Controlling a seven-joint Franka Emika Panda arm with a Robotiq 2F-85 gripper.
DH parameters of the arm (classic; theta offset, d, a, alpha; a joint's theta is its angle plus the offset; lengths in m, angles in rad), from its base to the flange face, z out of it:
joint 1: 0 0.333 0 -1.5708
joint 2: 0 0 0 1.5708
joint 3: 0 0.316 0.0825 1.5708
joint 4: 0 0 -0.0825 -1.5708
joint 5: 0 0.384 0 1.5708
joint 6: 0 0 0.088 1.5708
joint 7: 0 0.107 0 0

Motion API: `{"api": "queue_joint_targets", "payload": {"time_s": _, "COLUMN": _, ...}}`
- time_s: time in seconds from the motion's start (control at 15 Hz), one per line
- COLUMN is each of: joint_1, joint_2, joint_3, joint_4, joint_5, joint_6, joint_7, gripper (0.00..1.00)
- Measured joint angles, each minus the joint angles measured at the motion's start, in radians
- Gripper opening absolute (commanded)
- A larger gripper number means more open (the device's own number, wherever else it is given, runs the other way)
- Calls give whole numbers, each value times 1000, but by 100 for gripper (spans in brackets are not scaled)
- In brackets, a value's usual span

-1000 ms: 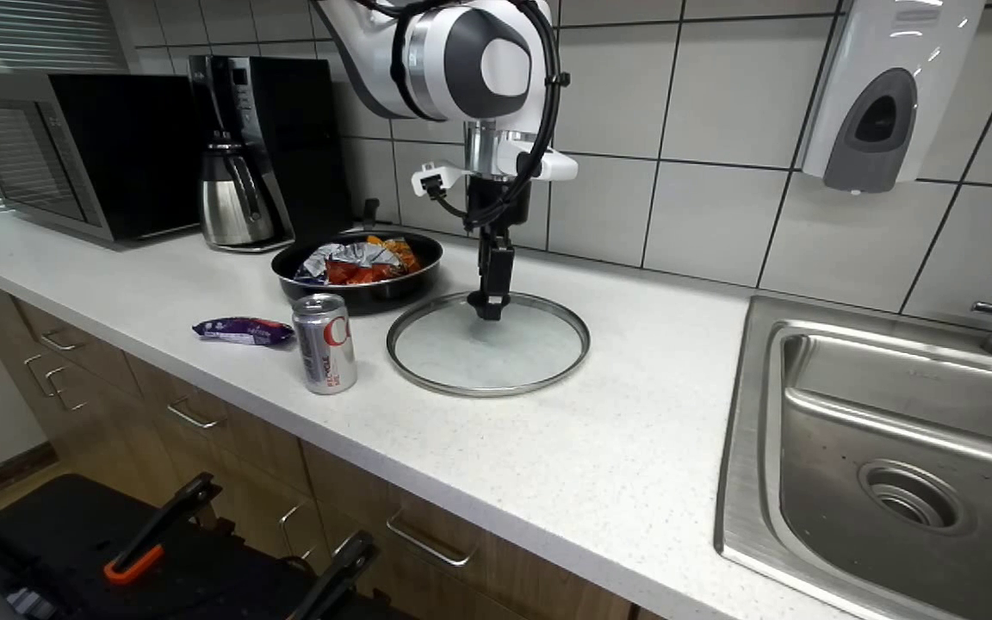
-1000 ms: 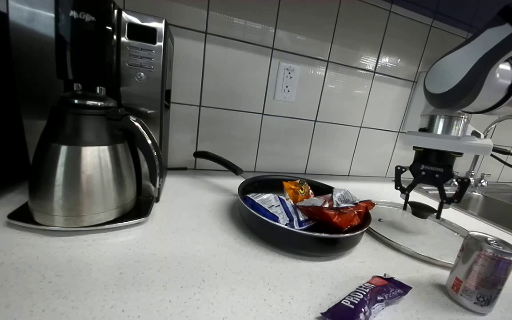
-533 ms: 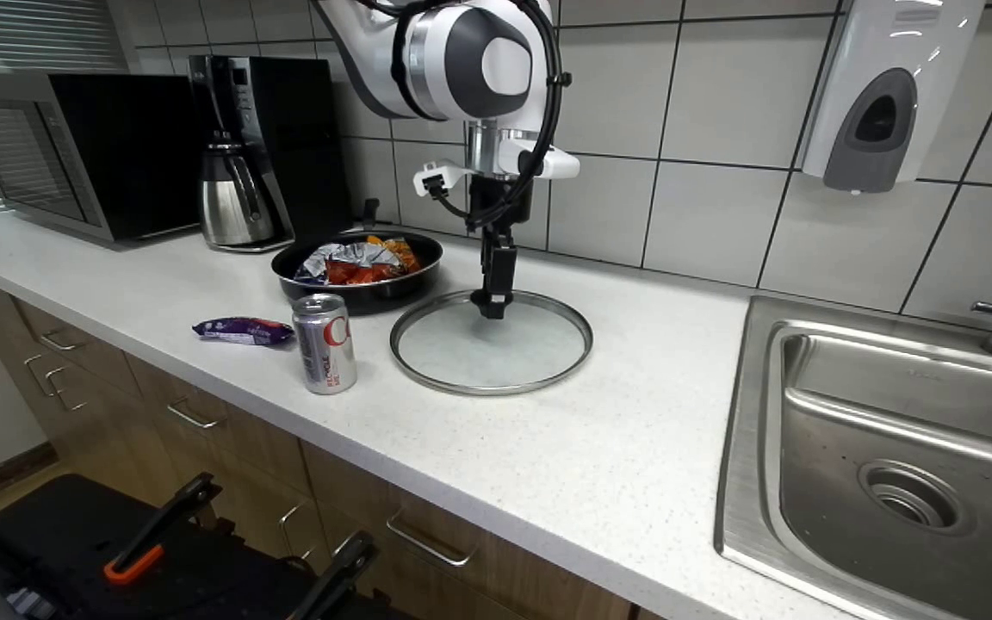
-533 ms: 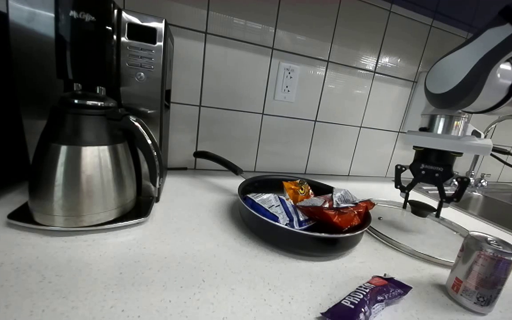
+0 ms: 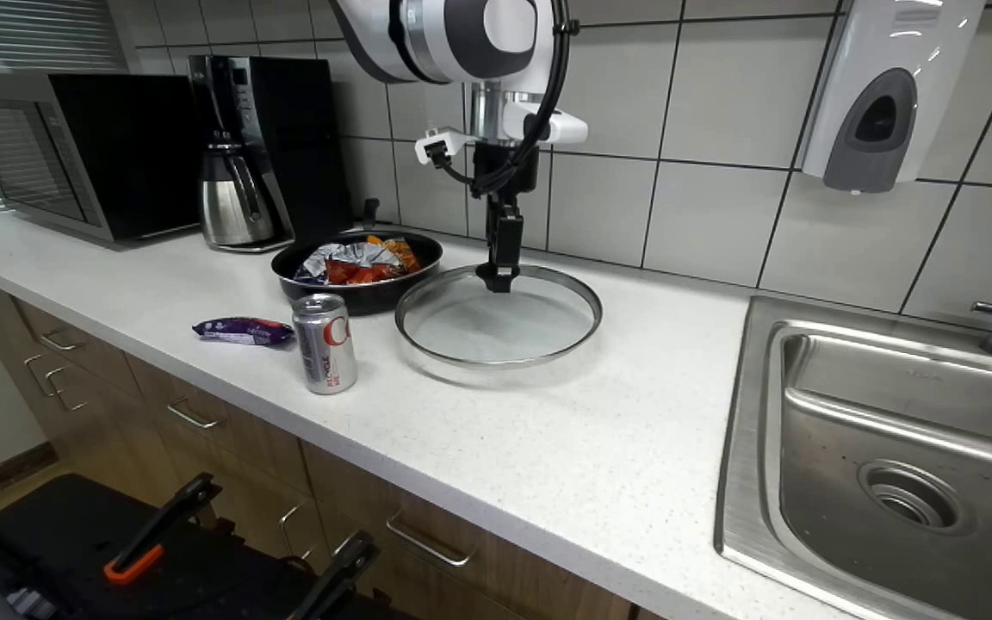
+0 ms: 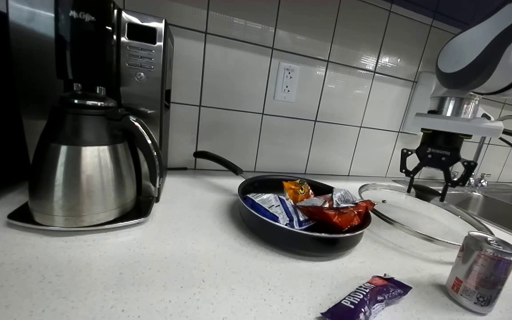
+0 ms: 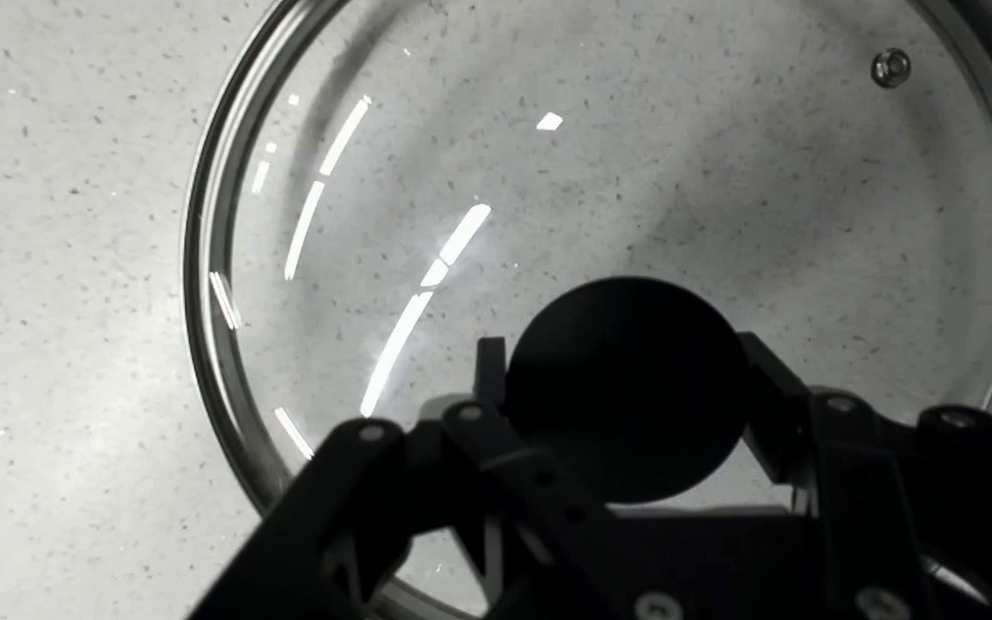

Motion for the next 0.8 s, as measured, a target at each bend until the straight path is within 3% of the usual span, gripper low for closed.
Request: {"api": "queue_joint_targets", "payload": {"time_s": 0.8, "joint_1": 20, "joint_2": -79, "joint_3": 41, "joint_4": 51, "joint_5": -28, "joint_6": -205, "joint_7": -120, "gripper": 39}}
